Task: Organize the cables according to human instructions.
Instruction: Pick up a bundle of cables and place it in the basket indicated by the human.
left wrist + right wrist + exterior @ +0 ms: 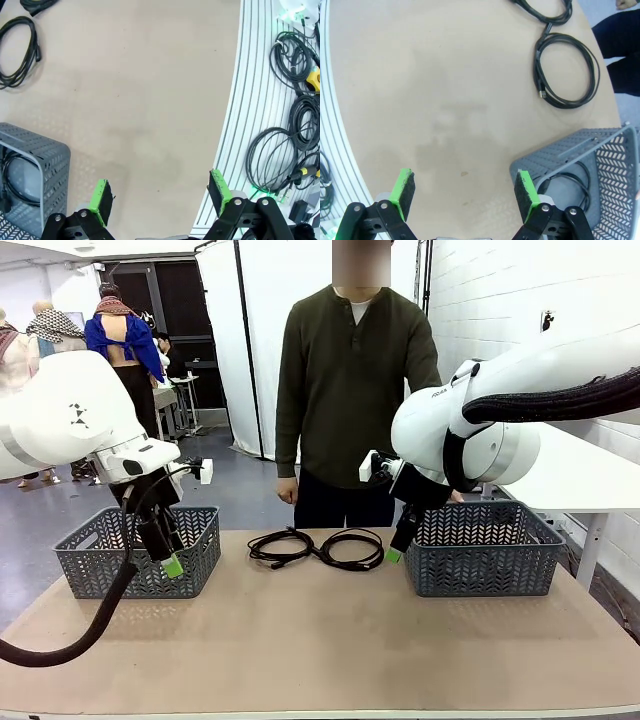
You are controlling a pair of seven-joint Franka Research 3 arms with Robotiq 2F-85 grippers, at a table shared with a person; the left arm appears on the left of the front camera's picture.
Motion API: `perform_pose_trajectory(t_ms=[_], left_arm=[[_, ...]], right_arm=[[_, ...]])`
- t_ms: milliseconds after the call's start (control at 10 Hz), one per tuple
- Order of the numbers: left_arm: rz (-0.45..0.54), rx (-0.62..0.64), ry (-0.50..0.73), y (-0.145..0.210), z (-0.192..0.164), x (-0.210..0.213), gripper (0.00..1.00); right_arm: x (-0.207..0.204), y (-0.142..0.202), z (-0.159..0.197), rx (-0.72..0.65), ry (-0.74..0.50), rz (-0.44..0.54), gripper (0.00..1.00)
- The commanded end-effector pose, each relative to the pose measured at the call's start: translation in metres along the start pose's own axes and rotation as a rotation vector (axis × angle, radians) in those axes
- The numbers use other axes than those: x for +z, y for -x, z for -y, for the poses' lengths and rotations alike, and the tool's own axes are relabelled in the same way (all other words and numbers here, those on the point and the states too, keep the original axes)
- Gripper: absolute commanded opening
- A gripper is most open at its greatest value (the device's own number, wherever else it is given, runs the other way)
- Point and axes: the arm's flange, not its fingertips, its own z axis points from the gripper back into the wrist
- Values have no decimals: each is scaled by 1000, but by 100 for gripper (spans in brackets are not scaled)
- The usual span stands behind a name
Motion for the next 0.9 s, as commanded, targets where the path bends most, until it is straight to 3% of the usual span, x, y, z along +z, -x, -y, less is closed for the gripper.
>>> perform_pose_trajectory(t_ms=[0,800], left_arm=[[8,6,-10,1,-2,2,100],[8,6,-10,1,-2,2,100]], right_arm=[[0,-1,0,-6,5,-4,100],[0,-1,0,-6,5,-4,100]])
